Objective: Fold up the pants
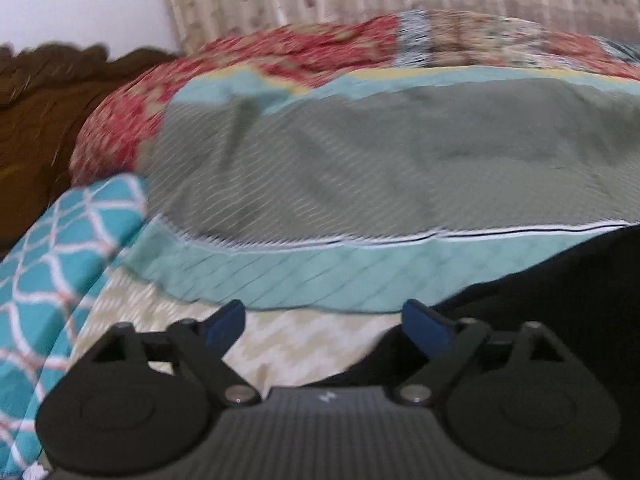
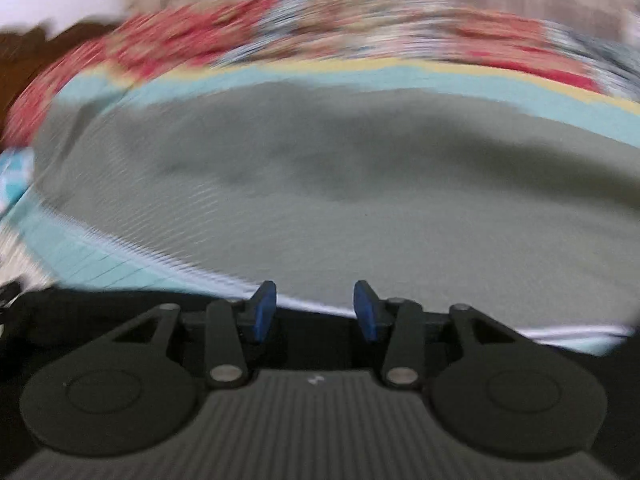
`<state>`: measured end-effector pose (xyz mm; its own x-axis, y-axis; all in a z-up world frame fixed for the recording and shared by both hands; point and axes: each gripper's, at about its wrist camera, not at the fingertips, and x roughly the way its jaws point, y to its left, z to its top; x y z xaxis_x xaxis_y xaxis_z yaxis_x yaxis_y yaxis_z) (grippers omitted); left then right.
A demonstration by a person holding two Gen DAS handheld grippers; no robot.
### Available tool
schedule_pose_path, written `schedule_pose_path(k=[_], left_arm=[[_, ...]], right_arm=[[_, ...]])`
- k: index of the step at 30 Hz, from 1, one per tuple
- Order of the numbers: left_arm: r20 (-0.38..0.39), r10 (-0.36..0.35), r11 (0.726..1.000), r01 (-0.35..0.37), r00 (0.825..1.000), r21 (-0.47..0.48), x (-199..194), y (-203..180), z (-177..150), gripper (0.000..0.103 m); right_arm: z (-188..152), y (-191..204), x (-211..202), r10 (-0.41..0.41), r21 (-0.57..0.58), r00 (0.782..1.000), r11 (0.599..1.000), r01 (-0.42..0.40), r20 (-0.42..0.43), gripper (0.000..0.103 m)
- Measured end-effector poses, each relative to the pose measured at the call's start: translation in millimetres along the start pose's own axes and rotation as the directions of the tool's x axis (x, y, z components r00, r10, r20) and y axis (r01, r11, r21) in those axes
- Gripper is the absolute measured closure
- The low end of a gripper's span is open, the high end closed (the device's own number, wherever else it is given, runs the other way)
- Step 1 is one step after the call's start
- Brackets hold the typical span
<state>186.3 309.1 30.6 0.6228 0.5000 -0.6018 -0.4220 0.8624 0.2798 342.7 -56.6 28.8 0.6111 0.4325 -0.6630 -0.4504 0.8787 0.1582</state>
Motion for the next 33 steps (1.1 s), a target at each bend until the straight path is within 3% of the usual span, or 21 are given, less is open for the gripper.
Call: schedule_pose_path(k=[3, 6, 9, 11, 13, 14, 16, 20, 21, 22, 23, 25, 30, 33], left_arm=[[-0.047, -0.009, 1.0, 0.009, 0.999, -0.008, 13.4, 14.4, -2.9, 0.011], [-0.08, -0.068, 0.998, 0.068, 0.994, -0.007, 20.0, 13.2, -7.1, 0.009], [-0.095, -0.07, 0.997, 0.073, 0.993, 0.024, 25.8, -0.9, -14.7, 0.009], [-0.114, -0.078, 0.996, 0.082, 0.99, 0.031, 32.6, -8.4, -18.0, 0.018], [-0.13, -0.106, 0.993, 0.111, 0.986, 0.032, 34.2, -14.5, -24.5, 0.045], [-0.124, -0.11, 0.992, 0.116, 0.986, 0.044, 32.8, -18.6, -27.0, 0.052], [-0.111, -0.1, 0.989, 0.111, 0.989, 0.1, 29.0, -28.8, -28.3, 0.088], [-0.084, -0.053, 0.989, 0.064, 0.995, 0.133, 21.0, -37.7, -27.5, 0.095], [-0.068, -0.048, 0.991, 0.056, 0.997, 0.125, 16.1, -36.7, -25.8, 0.095], [-0.047, -0.045, 0.993, 0.05, 0.998, 0.108, 9.1, -33.2, -23.6, 0.095], [-0.018, -0.044, 0.996, 0.046, 0.999, 0.081, -1.2, -27.3, -21.0, 0.095], [0.022, -0.049, 0.998, 0.048, 0.999, 0.031, -17.7, -15.3, -13.6, 0.095], [0.124, -0.044, 0.996, 0.053, 0.991, -0.069, -82.6, 13.7, -2.6, 0.096], [0.172, -0.051, 0.99, 0.073, 0.984, -0.123, -126.4, 29.6, -11.4, 0.096]], right_arm=[[13.5, -80.6, -22.2, -0.179, 0.183, 0.984, 0.968, 0.171, 0.025, 0.057], [27.5, -162.8, -39.7, -0.306, 0.431, 0.95, 0.852, 0.299, -0.054, 0.056], [31.7, -210.1, -43.9, -0.355, 0.548, 0.928, 0.757, 0.355, -0.111, 0.056], [33.7, -219.6, -37.3, -0.374, 0.559, 0.917, 0.734, 0.386, -0.141, 0.055], [34.8, -216.4, -23.4, -0.373, 0.555, 0.913, 0.73, 0.397, -0.163, 0.05], [35.3, -215.9, -16.3, -0.371, 0.555, 0.912, 0.727, 0.403, -0.177, 0.043], [35.0, -212.5, 0.9, -0.383, 0.55, 0.903, 0.72, 0.424, -0.195, 0.04], [29.3, -218.9, 39.9, -0.405, 0.546, 0.881, 0.693, 0.47, -0.244, 0.041], [27.0, -218.7, 47.8, -0.42, 0.511, 0.869, 0.704, 0.494, -0.262, 0.053], [22.5, -219.5, 43.1, -0.464, 0.461, 0.843, 0.706, 0.537, -0.271, 0.068], [21.6, -219.1, 37.3, -0.478, 0.445, 0.838, 0.711, 0.545, -0.262, 0.085], [16.2, -229.9, 11.1, -0.431, 0.542, 0.877, 0.695, 0.472, -0.212, 0.089], [6.0, -253.1, -93.3, -0.356, 0.694, 0.934, 0.667, 0.271, -0.023, 0.09], [-17.0, -250.9, -166.7, -0.302, 0.717, 0.95, 0.68, 0.155, 0.08, 0.09]])
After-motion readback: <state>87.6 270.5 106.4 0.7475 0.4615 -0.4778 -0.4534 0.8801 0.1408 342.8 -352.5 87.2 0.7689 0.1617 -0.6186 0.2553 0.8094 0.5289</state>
